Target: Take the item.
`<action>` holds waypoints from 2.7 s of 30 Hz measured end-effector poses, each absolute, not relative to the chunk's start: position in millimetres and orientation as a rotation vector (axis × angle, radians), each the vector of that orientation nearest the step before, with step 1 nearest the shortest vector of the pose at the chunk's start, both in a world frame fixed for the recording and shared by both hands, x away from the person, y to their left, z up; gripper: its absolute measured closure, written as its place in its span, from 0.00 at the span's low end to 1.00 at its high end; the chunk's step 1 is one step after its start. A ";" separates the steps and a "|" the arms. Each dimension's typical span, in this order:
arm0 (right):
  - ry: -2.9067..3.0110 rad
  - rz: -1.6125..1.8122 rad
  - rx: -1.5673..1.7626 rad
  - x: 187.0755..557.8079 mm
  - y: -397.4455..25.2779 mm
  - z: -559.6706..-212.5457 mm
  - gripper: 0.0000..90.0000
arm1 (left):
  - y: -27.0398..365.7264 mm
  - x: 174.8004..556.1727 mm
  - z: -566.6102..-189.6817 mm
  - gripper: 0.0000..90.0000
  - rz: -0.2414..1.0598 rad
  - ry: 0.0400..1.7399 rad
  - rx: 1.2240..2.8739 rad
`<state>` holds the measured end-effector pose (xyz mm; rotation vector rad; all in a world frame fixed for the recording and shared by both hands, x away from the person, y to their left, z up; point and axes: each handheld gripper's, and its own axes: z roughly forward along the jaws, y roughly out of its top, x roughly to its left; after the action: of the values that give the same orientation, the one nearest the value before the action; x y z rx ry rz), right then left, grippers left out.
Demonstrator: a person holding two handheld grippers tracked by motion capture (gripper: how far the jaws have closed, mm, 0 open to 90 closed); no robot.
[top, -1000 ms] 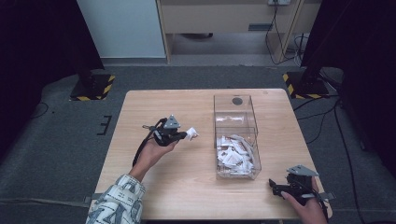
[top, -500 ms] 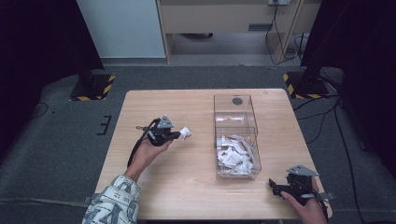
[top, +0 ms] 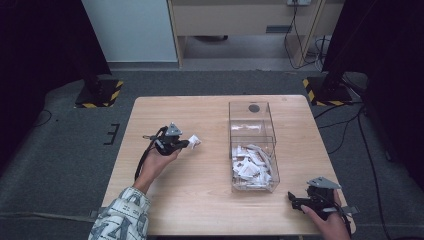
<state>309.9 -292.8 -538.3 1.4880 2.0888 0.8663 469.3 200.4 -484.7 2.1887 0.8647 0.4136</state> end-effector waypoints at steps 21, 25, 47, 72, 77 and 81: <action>2.089 0.866 1.487 309.9 -292.9 -538.3 0.01 | 215.1 476.3 -502.6 1.00 0.445 0.976 2.202; 2.088 0.867 1.489 309.9 -292.8 -538.3 0.01 | 216.1 476.4 -505.6 1.00 0.454 0.983 2.209; 2.088 0.866 1.488 309.9 -292.8 -538.3 0.01 | 215.4 476.9 -512.9 0.98 0.465 0.994 2.212; 2.088 0.866 1.488 309.9 -292.8 -538.3 0.01 | 215.2 454.7 -491.4 0.21 0.468 0.959 2.174; 2.087 0.865 1.489 309.9 -292.8 -538.3 0.01 | 217.0 442.3 -486.2 0.10 0.455 0.929 2.172; 2.088 0.865 1.487 309.9 -292.8 -538.3 0.01 | 217.6 433.2 -485.2 0.09 0.446 0.913 2.188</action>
<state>309.9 -292.8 -538.3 1.4874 2.0881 0.8647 433.2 217.6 -485.2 2.1877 0.9128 0.4463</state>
